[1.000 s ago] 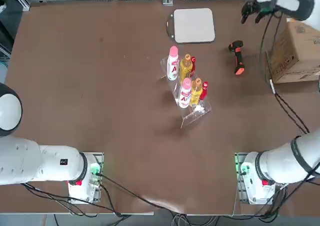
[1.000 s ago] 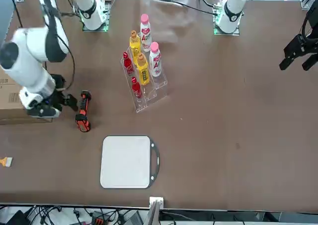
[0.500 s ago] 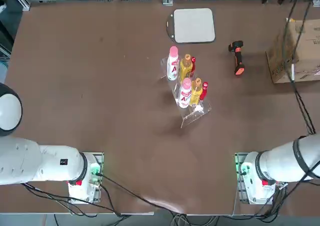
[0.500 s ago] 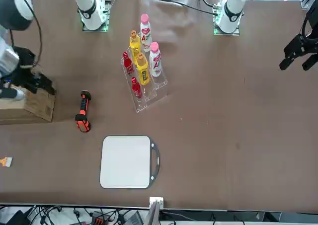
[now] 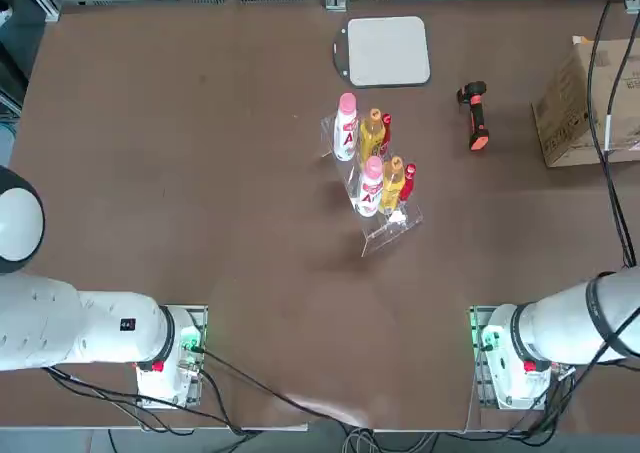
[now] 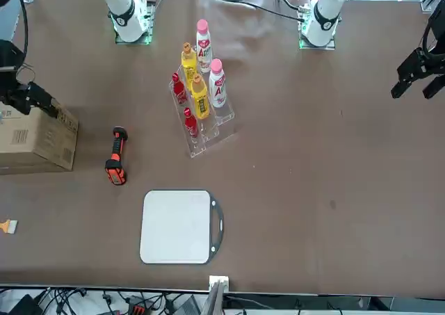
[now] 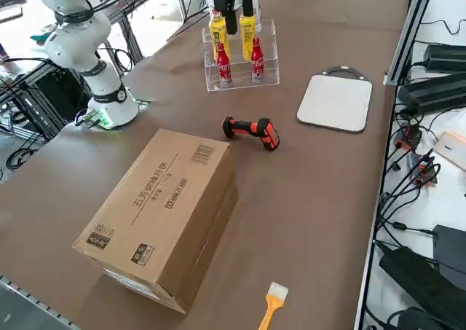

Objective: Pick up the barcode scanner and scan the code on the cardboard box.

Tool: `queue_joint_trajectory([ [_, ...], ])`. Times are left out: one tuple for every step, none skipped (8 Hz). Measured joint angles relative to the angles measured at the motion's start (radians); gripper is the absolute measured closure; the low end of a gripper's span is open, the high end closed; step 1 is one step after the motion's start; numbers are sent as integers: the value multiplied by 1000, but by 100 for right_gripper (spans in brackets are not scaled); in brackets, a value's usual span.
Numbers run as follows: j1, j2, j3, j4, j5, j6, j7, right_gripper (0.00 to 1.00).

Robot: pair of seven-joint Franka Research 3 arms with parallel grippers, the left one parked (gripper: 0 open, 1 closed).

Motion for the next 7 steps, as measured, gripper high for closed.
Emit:
queue_joint_trajectory([
  [0,7,1,0,0,0,-1,0],
  [0,13,1,1,0,0,-3,0],
  [1,17,2,1,0,0,-3,0],
  [1,22,4,2,0,0,-3,0],
  [1,24,4,2,0,0,-3,0],
  [1,24,4,3,0,0,-3,0],
  [1,24,4,3,0,0,-3,0],
])
